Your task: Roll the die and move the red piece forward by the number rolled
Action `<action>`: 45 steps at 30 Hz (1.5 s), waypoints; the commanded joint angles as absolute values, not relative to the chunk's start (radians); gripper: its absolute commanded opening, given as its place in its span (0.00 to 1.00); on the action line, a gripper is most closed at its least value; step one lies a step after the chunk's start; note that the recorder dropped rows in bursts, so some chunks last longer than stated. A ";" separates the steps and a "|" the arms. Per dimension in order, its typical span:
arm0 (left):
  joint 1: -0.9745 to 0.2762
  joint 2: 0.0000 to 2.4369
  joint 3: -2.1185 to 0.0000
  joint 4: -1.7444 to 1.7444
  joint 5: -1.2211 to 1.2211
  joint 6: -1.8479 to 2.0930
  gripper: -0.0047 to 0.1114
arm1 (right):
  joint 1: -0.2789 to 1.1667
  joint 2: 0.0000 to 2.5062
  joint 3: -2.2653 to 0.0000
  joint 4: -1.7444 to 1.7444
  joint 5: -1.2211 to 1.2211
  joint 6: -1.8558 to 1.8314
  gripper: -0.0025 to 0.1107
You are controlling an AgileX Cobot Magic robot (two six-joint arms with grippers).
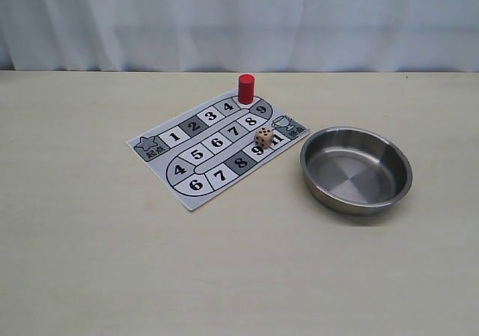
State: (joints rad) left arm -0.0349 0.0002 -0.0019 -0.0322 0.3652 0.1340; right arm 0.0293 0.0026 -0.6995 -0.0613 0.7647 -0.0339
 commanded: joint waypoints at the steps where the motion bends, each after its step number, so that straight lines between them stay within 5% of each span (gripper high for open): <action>1: -0.035 0.000 0.000 -0.038 0.354 0.130 0.04 | 0.036 0.000 -0.616 -0.090 0.609 -0.033 0.06; 24: -0.035 0.000 0.000 -0.038 0.354 0.130 0.04 | 0.036 0.000 0.000 -0.116 -0.098 -0.030 0.06; 45: -0.035 0.000 0.000 -0.038 0.354 0.130 0.04 | -0.023 0.000 0.000 -0.082 0.165 -0.007 0.06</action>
